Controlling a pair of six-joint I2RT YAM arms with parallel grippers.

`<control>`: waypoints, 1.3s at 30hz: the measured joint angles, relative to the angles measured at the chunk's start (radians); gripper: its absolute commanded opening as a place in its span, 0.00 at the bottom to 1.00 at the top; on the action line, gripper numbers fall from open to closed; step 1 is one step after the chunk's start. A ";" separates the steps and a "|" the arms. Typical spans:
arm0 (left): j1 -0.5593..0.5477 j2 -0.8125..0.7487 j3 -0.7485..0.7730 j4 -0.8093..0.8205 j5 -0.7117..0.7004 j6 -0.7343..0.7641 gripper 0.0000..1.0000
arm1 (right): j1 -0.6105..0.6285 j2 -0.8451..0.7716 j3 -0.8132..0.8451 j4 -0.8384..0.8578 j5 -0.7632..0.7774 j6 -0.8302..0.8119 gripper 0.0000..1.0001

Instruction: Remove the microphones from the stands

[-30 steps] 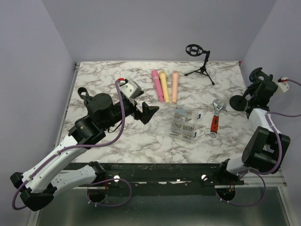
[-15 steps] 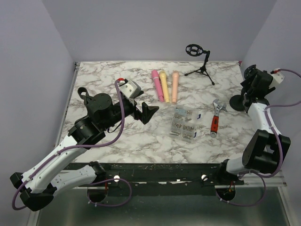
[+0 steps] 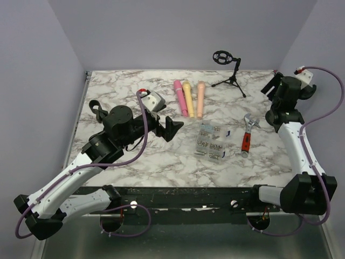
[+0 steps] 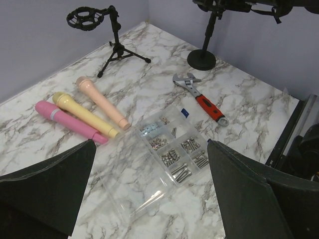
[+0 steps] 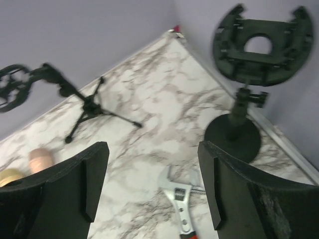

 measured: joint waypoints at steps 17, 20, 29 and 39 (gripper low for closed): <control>0.000 -0.032 -0.151 0.101 -0.121 0.012 0.99 | 0.652 -0.026 -0.154 0.013 -0.172 0.071 1.00; 0.000 -0.100 -0.206 0.130 -0.150 0.012 0.98 | 0.656 -0.119 -0.235 0.026 -0.245 0.087 1.00; 0.000 -0.478 -0.356 0.170 -0.239 -0.010 0.99 | 0.656 -0.560 -0.505 0.072 -0.347 0.114 1.00; 0.000 -0.784 -0.464 0.105 -0.309 -0.082 0.99 | 0.656 -0.890 -0.568 -0.087 -0.145 0.212 1.00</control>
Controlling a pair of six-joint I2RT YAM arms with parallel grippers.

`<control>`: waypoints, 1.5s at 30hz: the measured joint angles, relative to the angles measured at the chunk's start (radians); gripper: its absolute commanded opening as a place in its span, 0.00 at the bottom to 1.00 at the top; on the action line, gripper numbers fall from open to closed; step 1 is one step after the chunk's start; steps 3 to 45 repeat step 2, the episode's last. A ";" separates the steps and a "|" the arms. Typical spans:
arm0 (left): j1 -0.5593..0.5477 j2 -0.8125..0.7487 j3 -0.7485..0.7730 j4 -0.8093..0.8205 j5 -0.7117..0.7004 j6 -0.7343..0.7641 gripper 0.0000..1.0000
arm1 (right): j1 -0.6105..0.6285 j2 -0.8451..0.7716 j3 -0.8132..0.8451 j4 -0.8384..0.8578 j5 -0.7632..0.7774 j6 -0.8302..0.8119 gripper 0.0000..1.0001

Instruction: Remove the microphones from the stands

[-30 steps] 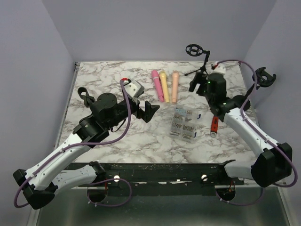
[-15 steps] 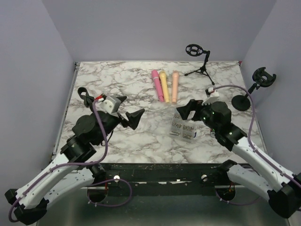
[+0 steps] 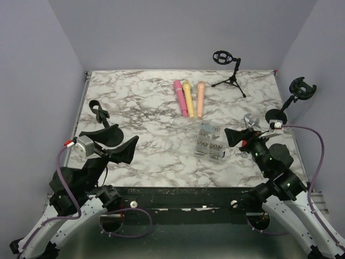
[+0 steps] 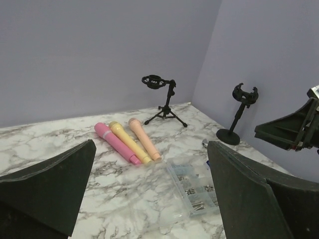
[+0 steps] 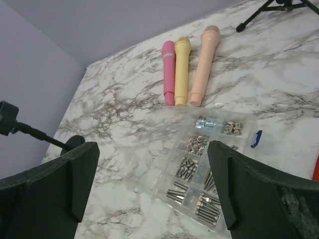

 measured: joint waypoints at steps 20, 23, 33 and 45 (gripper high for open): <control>0.000 -0.016 -0.001 -0.021 -0.010 -0.013 0.99 | 0.000 -0.031 0.002 -0.043 0.012 0.013 1.00; 0.000 -0.016 -0.001 -0.021 -0.010 -0.013 0.99 | 0.000 -0.031 0.002 -0.043 0.012 0.013 1.00; 0.000 -0.016 -0.001 -0.021 -0.010 -0.013 0.99 | 0.000 -0.031 0.002 -0.043 0.012 0.013 1.00; 0.000 -0.016 -0.001 -0.021 -0.010 -0.013 0.99 | 0.000 -0.031 0.002 -0.043 0.012 0.013 1.00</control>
